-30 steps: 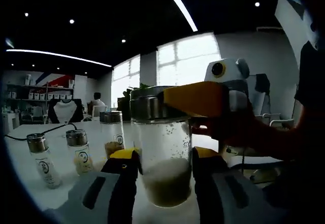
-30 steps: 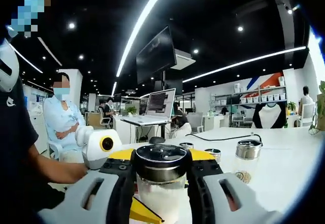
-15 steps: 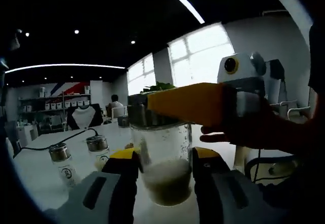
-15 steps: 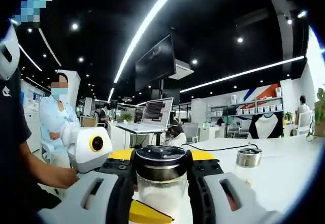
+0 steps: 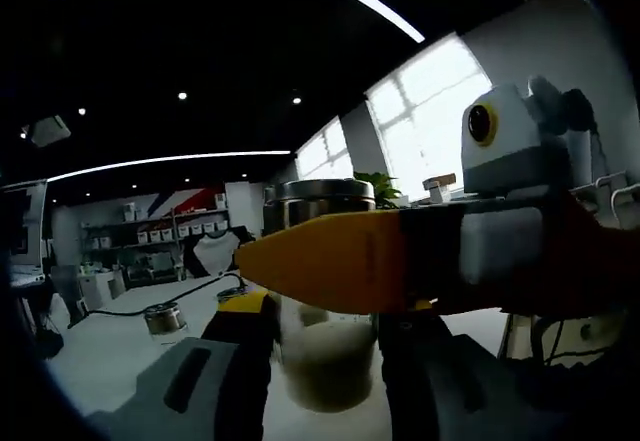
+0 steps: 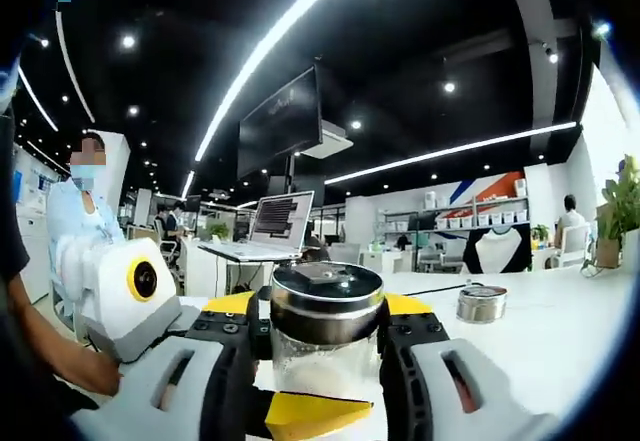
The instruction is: Rotate the seasoning bottle until the label or dispensing opening points toward the visible target arrow and the bottle remains upright within the marked orientation range
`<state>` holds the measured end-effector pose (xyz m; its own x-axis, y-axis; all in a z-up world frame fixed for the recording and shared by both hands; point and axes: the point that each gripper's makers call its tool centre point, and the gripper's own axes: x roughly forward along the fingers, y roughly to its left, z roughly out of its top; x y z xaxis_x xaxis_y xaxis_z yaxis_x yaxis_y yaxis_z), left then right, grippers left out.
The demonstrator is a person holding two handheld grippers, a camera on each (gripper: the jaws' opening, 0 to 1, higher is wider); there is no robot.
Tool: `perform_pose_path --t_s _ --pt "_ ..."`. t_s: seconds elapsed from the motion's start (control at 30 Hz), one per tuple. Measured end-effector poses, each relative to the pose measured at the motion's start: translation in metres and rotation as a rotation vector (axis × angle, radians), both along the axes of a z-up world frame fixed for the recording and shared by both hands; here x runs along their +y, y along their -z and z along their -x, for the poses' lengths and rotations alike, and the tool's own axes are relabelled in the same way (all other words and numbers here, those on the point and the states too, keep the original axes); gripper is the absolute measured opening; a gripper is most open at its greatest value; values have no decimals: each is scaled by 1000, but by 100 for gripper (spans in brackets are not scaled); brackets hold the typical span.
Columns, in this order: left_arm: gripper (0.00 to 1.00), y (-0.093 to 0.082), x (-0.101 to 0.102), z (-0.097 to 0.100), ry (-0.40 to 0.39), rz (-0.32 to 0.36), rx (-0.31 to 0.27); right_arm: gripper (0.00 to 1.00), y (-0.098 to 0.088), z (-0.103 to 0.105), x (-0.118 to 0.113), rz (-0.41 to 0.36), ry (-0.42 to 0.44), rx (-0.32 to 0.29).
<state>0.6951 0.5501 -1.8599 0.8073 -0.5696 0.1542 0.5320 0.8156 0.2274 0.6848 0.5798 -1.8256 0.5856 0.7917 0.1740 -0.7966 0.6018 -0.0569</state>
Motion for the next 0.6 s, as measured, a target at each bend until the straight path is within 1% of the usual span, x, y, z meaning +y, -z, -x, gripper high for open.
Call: perform_pose_path --t_s 0.03,0.07,0.1,0.13,0.2,0.23,0.3,0.33,0.37,0.4,0.43,0.47,0.5,0.53,0.57,0.6 --pt "43 0 0 0 0 -1 -1 42 0 0 -1 -4 4 7" --pt "43 1 1 -1 -9 -8 -4 40 0 -3 -6 -27 34 29" --pt "43 2 1 -2 -13 -19 -9 40 2 -3 -7 -37 36 48" --pt "43 4 1 -4 -30 -34 -3 40 3 -3 -7 -30 33 46" --pt "43 7 1 -6 -30 -40 -1 39 7 -5 -7 -24 52 59" --pt "43 11 -4 -5 19 -35 24 39 9 -7 -10 -8 70 65" --pt "44 11 -6 -5 57 -25 23 39 10 -9 -13 -18 64 83" --pt "44 12 -6 -5 71 -29 22 39 12 -8 -13 -21 45 99" --pt "44 13 -9 -4 117 -37 26 39 12 -8 -13 -21 32 109" --pt "44 13 -9 -3 132 -33 36 39 13 -7 -13 -10 8 114" --pt "44 14 -10 -1 171 -7 68 39 13 -5 -12 -1 -12 109" --pt "44 13 -10 1 214 18 90 39 12 0 -9 15 -51 90" --pt "44 14 -10 2 238 28 109 39 11 4 -7 36 -75 66" --pt "45 13 -10 3 258 42 122 39 9 10 -3 60 -109 27" --pt "45 12 -11 4 276 50 129 39 8 12 -2 65 -119 18" --pt "45 12 -12 8 314 47 130 39 9 17 -1 80 -142 12"
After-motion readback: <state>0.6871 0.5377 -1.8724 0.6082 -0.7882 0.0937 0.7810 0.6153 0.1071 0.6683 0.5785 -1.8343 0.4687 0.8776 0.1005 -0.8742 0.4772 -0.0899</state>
